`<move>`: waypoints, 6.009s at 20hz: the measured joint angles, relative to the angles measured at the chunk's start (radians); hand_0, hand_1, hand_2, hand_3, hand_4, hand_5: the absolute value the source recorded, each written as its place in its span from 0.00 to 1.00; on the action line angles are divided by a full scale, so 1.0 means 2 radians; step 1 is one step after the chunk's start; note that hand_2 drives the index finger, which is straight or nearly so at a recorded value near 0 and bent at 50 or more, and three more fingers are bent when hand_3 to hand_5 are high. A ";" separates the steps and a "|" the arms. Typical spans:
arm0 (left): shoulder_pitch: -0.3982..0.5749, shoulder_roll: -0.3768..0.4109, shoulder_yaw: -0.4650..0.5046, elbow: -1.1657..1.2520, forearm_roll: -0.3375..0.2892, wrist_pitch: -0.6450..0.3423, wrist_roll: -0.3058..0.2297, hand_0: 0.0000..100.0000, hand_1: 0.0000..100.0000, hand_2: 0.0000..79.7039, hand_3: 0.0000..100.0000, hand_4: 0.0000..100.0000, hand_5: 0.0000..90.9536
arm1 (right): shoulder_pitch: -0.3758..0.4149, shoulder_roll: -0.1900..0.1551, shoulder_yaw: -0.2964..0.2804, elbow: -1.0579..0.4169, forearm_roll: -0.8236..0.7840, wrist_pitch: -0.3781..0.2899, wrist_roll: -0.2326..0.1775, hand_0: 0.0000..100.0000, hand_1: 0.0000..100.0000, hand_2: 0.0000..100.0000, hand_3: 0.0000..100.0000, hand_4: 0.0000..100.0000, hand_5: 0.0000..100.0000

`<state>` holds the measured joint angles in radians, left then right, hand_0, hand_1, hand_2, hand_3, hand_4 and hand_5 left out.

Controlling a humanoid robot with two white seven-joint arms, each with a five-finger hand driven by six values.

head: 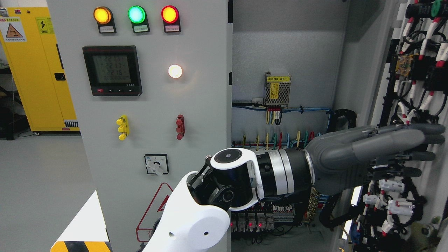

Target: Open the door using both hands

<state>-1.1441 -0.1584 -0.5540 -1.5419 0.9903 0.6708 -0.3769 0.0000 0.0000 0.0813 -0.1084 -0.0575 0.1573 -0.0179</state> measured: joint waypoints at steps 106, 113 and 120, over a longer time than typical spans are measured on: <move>0.579 0.083 0.058 0.726 -0.265 -0.340 0.147 0.12 0.56 0.00 0.00 0.00 0.00 | 0.090 0.000 0.004 -0.185 -0.002 -0.093 0.008 0.00 0.50 0.04 0.00 0.00 0.00; 0.574 0.081 0.063 0.733 -0.266 -0.346 0.146 0.12 0.56 0.00 0.00 0.00 0.00 | 0.134 0.000 0.032 -0.419 -0.003 -0.099 0.008 0.00 0.50 0.04 0.00 0.00 0.00; 0.573 0.080 0.066 0.736 -0.266 -0.346 0.146 0.12 0.56 0.00 0.00 0.00 0.00 | 0.128 0.000 0.049 -0.613 -0.001 -0.098 0.008 0.00 0.50 0.04 0.00 0.00 0.00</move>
<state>0.0012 0.0021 -0.4229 -0.0692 0.4585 -0.0207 -0.0855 0.2554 -0.0001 0.1797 -1.3345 -0.0596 -0.0381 -0.0020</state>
